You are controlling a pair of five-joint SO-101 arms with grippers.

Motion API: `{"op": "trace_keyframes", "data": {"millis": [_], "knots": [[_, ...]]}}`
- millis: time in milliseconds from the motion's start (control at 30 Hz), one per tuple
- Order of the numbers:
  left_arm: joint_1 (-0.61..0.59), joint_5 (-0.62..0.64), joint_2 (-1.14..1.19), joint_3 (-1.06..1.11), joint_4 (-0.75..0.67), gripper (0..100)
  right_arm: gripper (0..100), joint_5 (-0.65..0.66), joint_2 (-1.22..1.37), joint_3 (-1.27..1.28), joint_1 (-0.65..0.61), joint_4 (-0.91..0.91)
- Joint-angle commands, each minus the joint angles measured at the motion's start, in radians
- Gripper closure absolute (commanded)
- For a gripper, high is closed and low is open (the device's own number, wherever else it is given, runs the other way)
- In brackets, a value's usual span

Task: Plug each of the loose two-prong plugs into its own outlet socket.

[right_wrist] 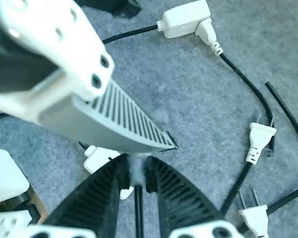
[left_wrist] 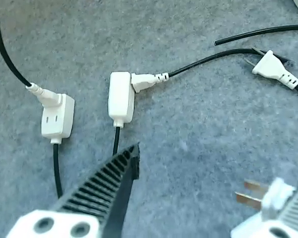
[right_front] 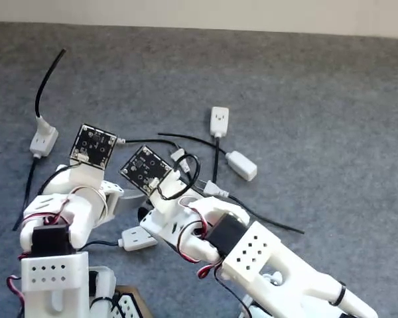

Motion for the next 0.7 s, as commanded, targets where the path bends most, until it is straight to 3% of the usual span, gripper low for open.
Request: {"op": "trace_keyframes", "data": {"millis": [0,300,467,667], "knots": [[-0.025,0.0,0.005,0.054,-0.069,56,99.3,-0.012,-0.113,-0.074,0.027,0.002],[-0.041,0.002,0.005,-0.002,-0.072,56,99.3,-0.002,-0.15,0.027,0.025,0.031],[-0.147,0.002,0.016,-0.117,-0.071,56,99.3,0.117,-0.148,0.228,0.028,0.022],[-0.245,-0.002,0.077,-0.291,-0.055,56,99.3,0.123,-0.148,0.366,0.013,-0.091]]}}
